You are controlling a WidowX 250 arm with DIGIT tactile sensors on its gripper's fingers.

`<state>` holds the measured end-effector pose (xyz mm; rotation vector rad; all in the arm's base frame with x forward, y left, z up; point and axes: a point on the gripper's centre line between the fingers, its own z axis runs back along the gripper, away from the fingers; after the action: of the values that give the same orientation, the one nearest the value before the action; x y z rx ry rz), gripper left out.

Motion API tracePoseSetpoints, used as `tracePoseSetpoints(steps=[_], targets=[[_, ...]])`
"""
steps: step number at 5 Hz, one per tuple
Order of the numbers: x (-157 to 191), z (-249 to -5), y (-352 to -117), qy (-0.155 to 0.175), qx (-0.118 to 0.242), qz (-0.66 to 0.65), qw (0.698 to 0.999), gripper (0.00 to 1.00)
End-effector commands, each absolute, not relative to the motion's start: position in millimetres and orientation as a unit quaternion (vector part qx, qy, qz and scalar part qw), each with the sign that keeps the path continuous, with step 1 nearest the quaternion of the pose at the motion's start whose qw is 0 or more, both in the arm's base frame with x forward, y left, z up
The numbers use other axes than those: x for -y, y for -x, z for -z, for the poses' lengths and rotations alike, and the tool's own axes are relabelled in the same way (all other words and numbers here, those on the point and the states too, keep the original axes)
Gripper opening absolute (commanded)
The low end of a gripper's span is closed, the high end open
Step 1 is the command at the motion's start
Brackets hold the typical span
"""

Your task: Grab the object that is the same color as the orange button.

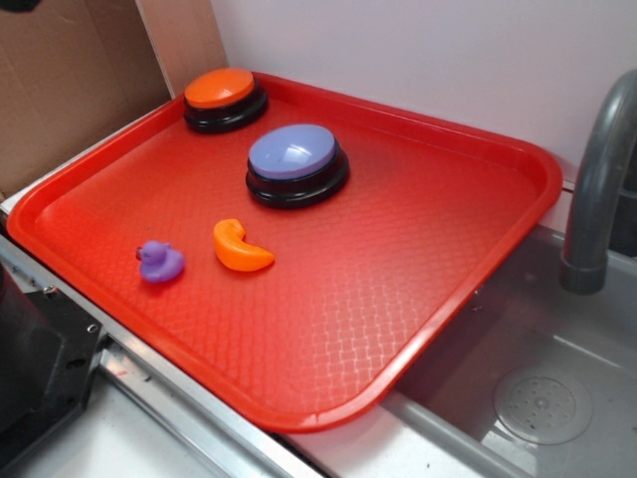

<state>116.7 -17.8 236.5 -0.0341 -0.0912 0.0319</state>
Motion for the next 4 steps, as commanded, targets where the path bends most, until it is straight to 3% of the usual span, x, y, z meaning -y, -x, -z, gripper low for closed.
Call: tracePoseSetpoints(steps=[1, 3, 4], targets=[[18, -236, -117, 0.017, 0.046, -0.016, 0.999, 1.00], [34, -191, -139, 0.010, 0.023, 0.128, 0.991, 1.00], [40, -159, -153, 0.007, 0.018, 0.226, 0.974, 1.00]])
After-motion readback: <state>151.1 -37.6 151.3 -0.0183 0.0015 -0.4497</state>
